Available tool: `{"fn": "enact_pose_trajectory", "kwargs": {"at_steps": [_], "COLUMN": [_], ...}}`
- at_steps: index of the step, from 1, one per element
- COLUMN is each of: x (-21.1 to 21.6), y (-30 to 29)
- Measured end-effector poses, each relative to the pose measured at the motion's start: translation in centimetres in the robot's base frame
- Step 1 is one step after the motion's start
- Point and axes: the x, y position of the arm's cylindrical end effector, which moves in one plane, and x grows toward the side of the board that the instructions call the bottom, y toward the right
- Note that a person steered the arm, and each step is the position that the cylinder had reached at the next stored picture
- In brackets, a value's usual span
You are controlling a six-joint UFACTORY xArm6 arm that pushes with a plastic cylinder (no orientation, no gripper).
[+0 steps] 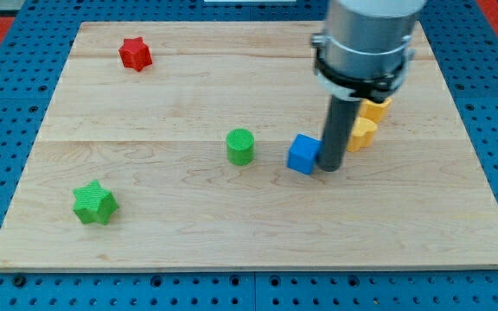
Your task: Move the blue cube to the bottom of the yellow heart
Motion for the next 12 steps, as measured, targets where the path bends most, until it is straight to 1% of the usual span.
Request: {"fn": "enact_pose_trajectory", "kwargs": {"at_steps": [1, 2, 3, 4, 5, 6, 7, 8, 9, 10, 12], "x": [-2.7, -5.0, -5.0, -5.3, -7.4, -6.0, -3.6, -3.1, -2.8, 0.6, 1.0], "y": [-0.1, 1.5, 5.5, 4.4, -1.5, -5.5, -5.0, -2.4, -8.0, -8.1, -0.2]}}
